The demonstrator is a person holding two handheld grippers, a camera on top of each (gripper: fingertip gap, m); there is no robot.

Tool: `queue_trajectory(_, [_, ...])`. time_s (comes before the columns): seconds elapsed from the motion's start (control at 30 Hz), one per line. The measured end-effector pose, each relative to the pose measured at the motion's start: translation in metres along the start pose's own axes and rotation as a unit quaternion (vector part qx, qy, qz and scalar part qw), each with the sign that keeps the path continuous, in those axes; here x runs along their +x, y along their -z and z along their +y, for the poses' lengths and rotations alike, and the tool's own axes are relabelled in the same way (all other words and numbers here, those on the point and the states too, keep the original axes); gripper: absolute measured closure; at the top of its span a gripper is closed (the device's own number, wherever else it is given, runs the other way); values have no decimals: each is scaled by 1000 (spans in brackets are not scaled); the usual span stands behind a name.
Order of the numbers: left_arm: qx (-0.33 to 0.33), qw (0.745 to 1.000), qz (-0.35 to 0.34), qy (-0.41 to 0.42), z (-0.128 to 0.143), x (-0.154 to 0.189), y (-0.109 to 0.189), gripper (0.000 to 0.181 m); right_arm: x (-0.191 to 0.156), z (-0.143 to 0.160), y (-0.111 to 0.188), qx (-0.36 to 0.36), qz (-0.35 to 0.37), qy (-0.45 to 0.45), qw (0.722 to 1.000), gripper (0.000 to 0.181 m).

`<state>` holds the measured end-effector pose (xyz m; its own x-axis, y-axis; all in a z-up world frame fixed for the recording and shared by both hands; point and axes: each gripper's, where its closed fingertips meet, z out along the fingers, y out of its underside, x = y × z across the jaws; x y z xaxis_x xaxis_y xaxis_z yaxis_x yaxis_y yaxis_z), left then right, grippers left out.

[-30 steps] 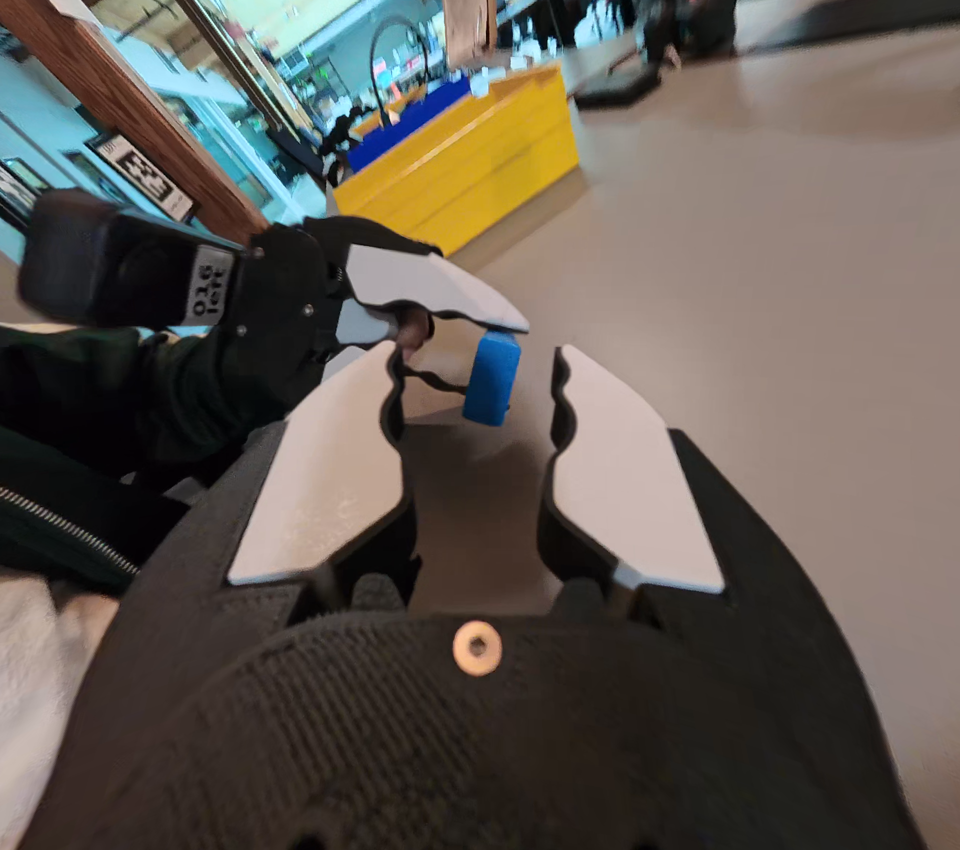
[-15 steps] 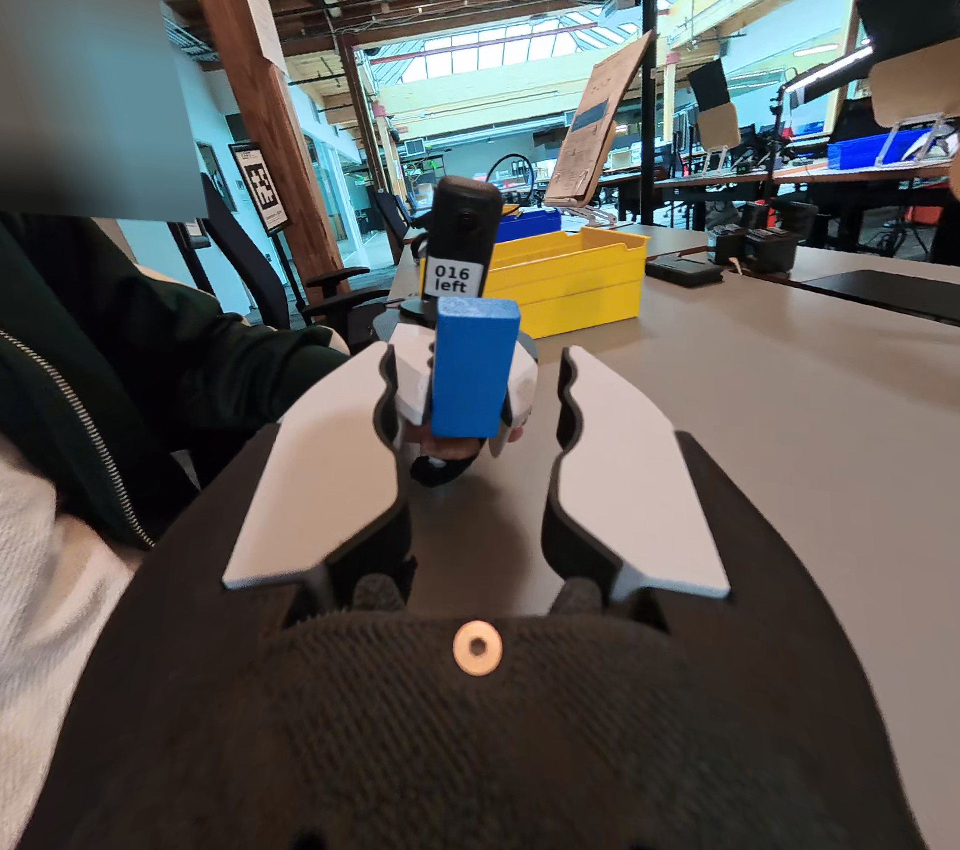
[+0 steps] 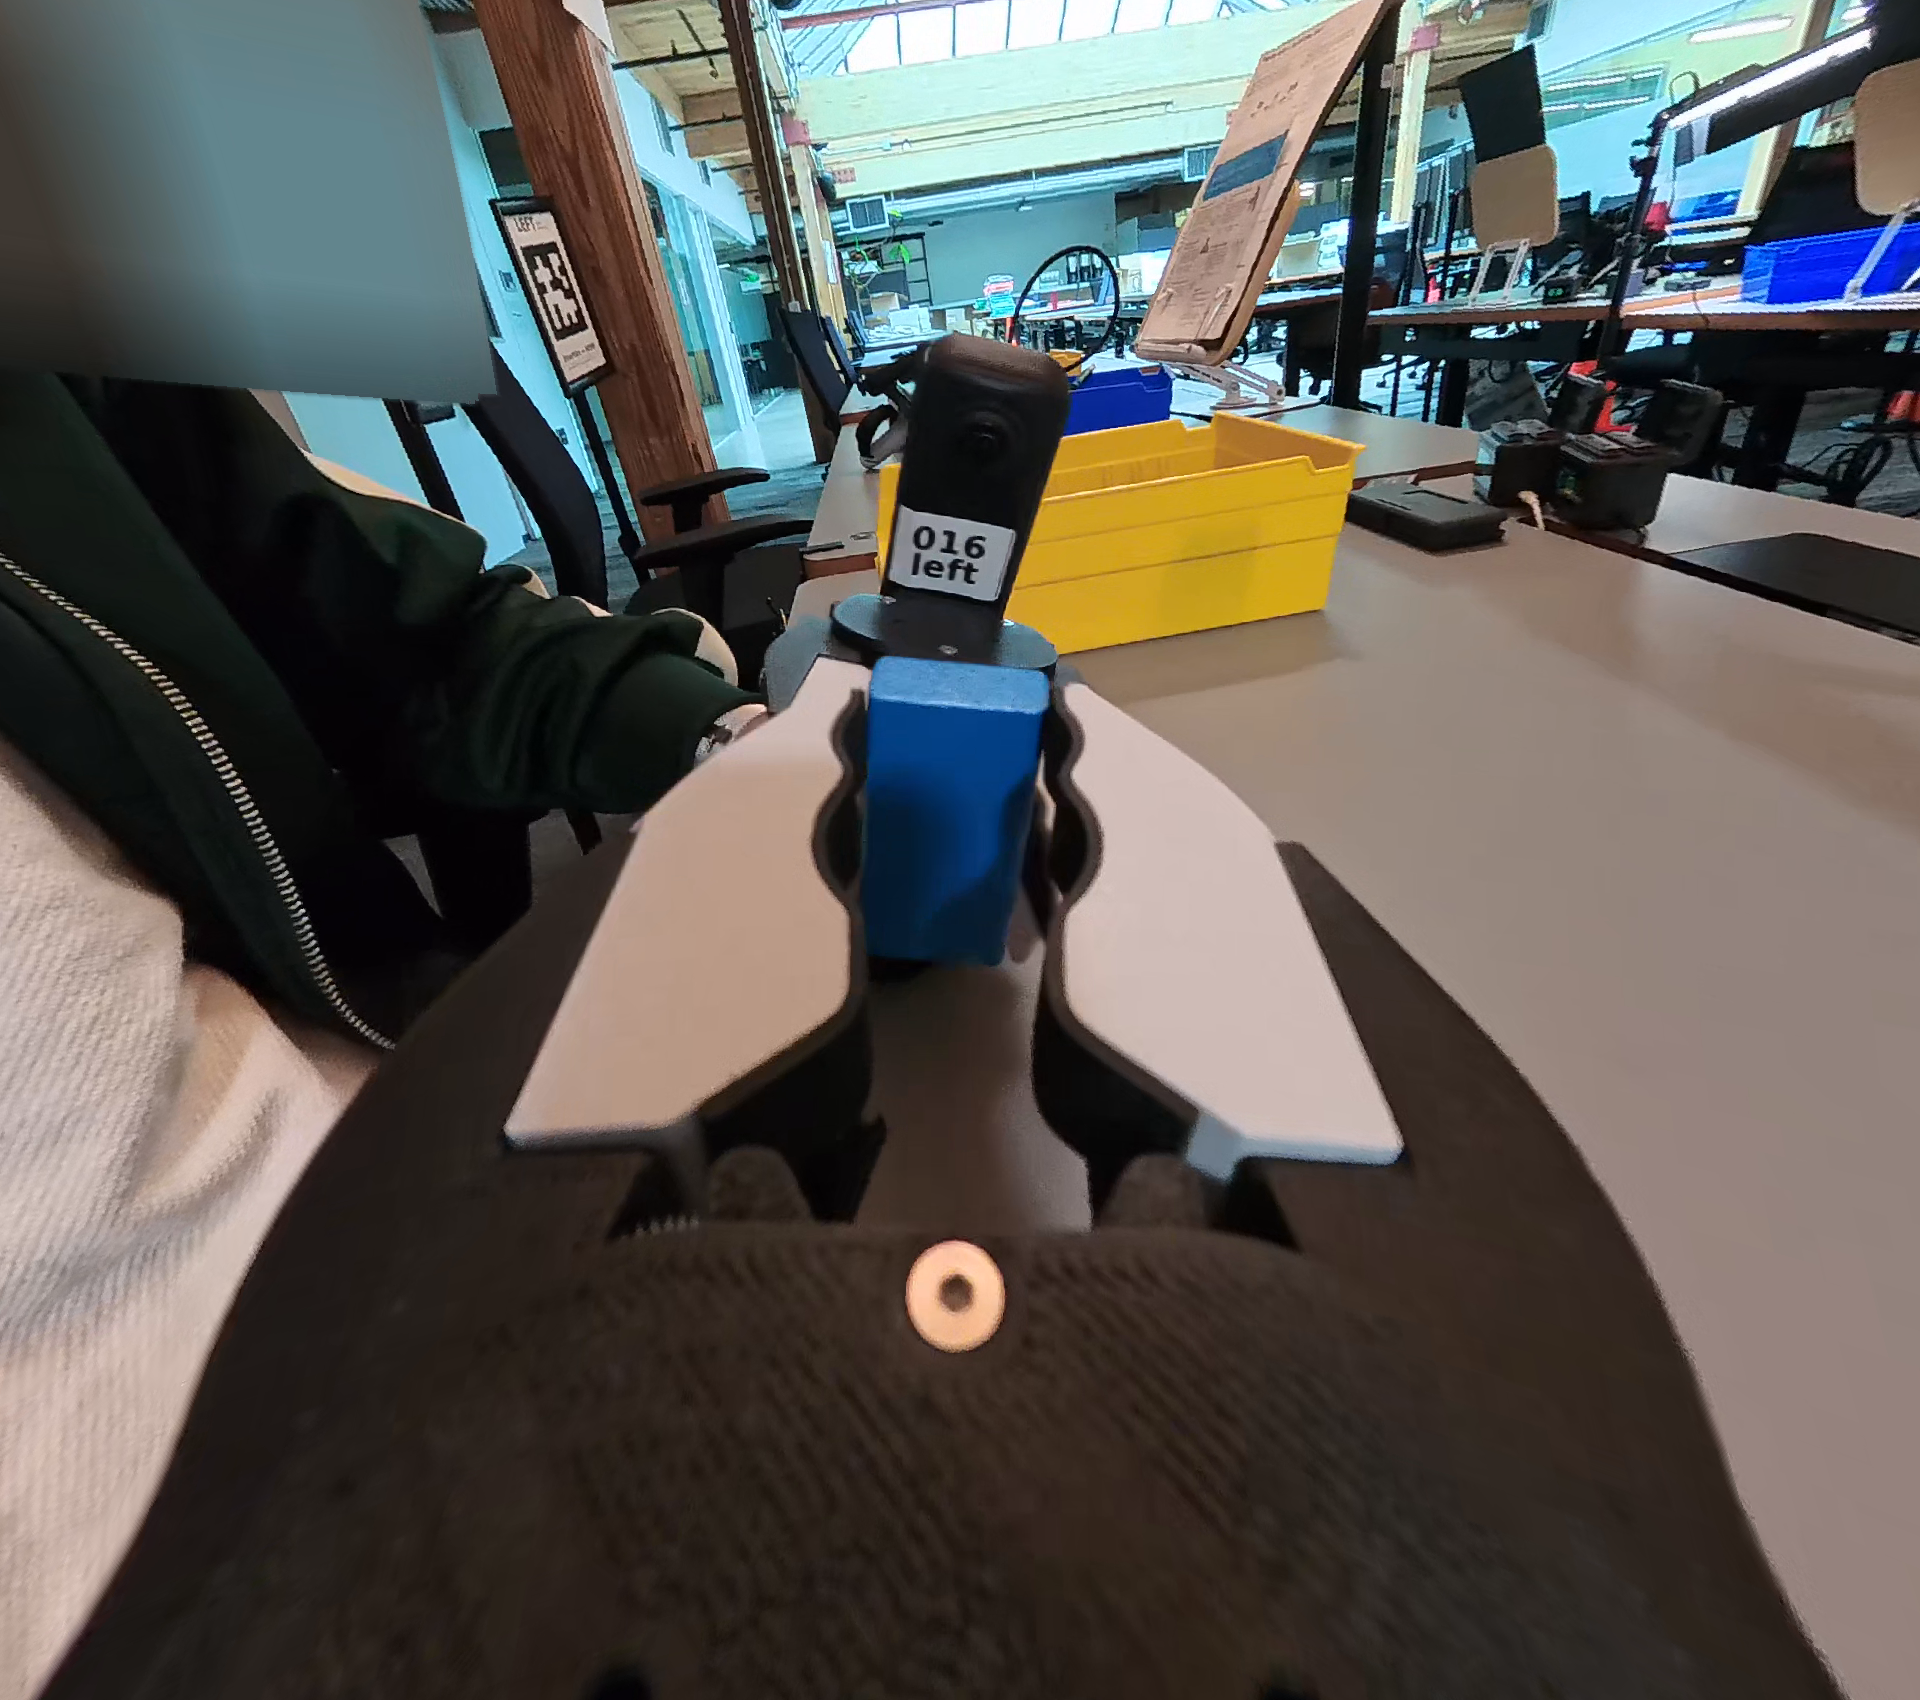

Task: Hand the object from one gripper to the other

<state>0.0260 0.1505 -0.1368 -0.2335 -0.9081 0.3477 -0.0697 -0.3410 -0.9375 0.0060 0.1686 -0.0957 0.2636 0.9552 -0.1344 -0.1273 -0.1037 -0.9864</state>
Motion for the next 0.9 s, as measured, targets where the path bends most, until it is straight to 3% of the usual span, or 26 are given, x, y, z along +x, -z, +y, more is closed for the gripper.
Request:
queue_trajectory(0.07, [2,1000,-12,4,-1,-4,0,122,0,1,0,-7,1,2,1000,148])
queue_trajectory(0.33, [-18,997,-37,-57,2,-4,0,105,9,3,7,-10,0,-71,997,148])
queue_trajectory(0.63, [-12,999,-26,-44,0,-4,3,112,18,-2,15,3,21,-57,998,148])
queue_trajectory(0.77, [-20,998,-20,52,4,-11,6,118,22,3,15,-21,60,33,997,148])
queue_trajectory(0.83, [-19,987,-11,162,7,-18,8,101,19,6,13,-48,76,105,990,148])
queue_trajectory(0.9, [11,960,45,277,4,-16,10,92,15,12,10,-85,83,188,975,148])
